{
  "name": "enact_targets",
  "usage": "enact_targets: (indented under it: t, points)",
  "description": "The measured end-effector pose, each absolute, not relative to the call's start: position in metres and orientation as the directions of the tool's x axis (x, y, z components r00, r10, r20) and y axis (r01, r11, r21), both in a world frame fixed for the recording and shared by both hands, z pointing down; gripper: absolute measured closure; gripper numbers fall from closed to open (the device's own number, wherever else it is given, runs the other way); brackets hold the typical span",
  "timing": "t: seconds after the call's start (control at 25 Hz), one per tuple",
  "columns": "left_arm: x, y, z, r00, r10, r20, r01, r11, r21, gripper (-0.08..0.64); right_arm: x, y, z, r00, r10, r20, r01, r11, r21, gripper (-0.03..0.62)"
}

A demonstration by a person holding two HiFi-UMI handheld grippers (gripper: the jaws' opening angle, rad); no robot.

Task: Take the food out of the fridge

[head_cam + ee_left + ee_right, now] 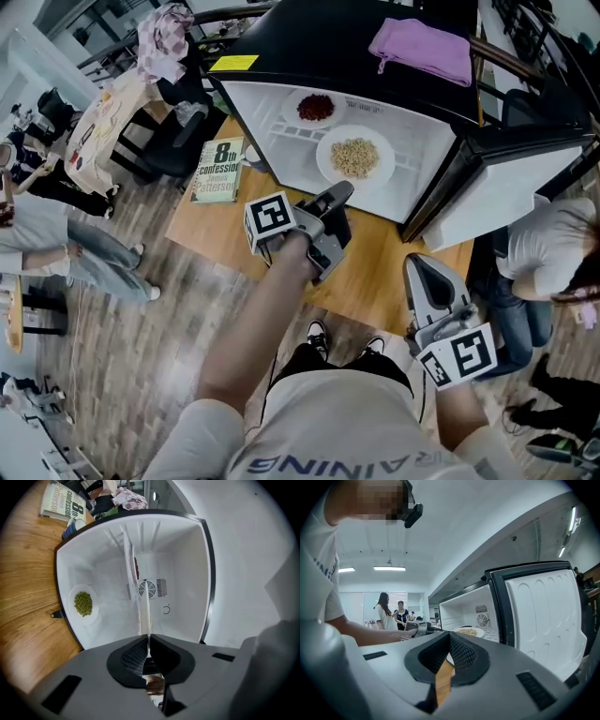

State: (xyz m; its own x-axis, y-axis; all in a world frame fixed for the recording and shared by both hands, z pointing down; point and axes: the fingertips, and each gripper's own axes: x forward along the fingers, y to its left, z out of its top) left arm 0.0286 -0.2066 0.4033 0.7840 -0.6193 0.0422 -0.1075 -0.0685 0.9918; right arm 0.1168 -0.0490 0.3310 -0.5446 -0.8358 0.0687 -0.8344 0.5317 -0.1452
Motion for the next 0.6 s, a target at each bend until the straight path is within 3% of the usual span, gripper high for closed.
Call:
enact_targets:
  t: [0.24, 0.6]
  points:
    - [-0.023, -0.17, 0.401, 0.73, -0.683, -0.013, -0.049, -0.072, 0.996, 0.54, 0.081, -0.059, 0.339, -0.612, -0.787, 0.076, -0.787, 0.597, -0.153, 0.574]
    - [-0.151, -0.135, 0.437, 0.563, -0.826, 0.007, -0.053, -0.028, 0.998, 0.54, 0.009, -0.078, 0.344, -0.713, -0.694, 0.094, -0.7, 0.699, -0.148, 0.574]
